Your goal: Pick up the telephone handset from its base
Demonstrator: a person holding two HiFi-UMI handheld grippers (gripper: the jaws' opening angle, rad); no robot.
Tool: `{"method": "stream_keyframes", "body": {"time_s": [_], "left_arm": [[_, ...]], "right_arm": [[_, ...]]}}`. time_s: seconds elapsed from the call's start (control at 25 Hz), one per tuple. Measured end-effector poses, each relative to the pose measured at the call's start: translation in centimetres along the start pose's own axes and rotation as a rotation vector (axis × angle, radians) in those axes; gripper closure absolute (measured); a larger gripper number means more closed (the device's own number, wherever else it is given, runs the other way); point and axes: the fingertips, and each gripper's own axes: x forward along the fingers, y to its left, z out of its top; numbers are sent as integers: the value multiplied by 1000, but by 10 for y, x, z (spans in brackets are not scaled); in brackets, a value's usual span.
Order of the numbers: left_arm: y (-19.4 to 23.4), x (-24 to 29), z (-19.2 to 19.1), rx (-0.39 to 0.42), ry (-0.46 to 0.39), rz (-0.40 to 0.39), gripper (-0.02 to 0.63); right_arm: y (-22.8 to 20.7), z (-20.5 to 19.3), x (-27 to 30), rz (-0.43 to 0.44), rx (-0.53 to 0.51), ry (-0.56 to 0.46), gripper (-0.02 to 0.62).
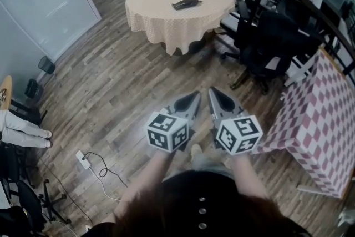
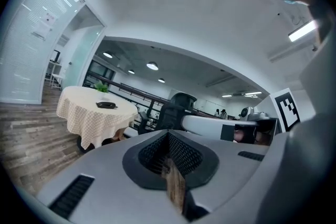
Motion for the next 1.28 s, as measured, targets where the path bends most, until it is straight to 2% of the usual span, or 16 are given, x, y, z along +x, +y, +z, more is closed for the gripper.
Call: {"method": "stream_keyframes", "body": {"time_s": [0.28, 0.52, 0.96, 1.28], "left_arm": [[38, 70, 27, -2, -16, 26, 601], [59, 112, 33, -28, -14, 43, 601], [80, 132, 35, -38, 5, 58, 601], [119, 161, 52, -32, -12, 18, 601]], "right_arm": [[-55, 24, 61, 32, -27, 3, 586], [-89, 27, 90, 42, -37, 21, 588], [-98, 14, 117, 71, -10, 71, 588], [-125, 12, 164, 15, -21, 81, 588]]}}
